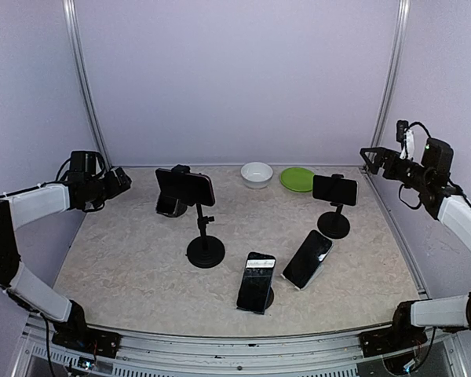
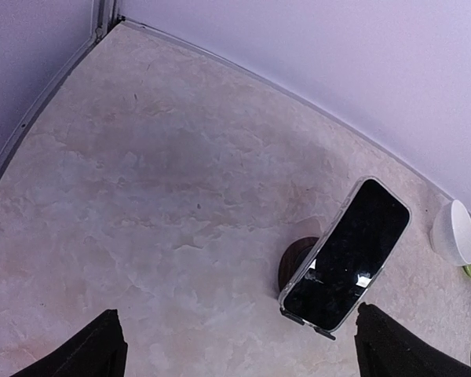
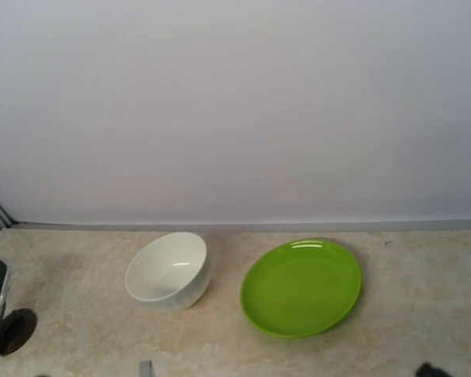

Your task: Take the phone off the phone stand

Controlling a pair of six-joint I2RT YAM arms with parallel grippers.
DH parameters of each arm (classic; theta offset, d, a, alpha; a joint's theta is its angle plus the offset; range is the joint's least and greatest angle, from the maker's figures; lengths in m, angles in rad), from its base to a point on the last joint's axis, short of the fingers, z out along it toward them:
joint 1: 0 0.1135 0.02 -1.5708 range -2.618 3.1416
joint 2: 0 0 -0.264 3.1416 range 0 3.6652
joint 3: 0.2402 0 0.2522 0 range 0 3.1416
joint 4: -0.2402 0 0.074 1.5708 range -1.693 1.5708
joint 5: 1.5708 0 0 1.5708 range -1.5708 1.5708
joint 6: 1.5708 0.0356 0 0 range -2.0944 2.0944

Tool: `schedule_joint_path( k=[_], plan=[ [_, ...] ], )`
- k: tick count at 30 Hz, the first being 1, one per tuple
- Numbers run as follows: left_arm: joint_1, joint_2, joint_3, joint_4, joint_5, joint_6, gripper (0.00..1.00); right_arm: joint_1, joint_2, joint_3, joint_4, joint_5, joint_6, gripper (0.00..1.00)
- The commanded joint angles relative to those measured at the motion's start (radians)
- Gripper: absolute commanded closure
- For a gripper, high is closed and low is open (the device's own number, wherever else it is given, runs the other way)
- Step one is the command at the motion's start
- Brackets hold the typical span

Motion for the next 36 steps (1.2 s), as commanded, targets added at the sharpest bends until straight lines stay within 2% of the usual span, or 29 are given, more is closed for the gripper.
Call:
schedule_joint_path(
  k=[1, 12, 19, 25, 36],
  plan=[
    [0.005, 0.011, 0.058, 0.012, 0.063, 0.053, 0.01, -0.04, 0.003, 0.03, 0.009, -0.077, 0.008, 0.0],
    [-0.046, 0.104, 0.223, -0.083, -0.014, 0.291, 0.01, -0.075, -0.015, -0.008, 0.073, -0.19, 0.049, 0.0],
    [-0.094, 0.244, 0.345, -0.109, 0.103, 0.401, 0.01, -0.075, -0.017, -0.027, 0.103, -0.228, 0.06, 0.0],
    [-0.108, 0.373, 0.47, -0.138, 0.211, 0.429, 0.01, -0.076, -0.023, -0.032, 0.111, -0.247, 0.066, 0.0],
    [-0.151, 0.575, 0.665, -0.202, 0.273, 0.479, 0.01, -0.076, -0.017, -0.065, 0.123, -0.252, 0.069, 0.0]
  ],
)
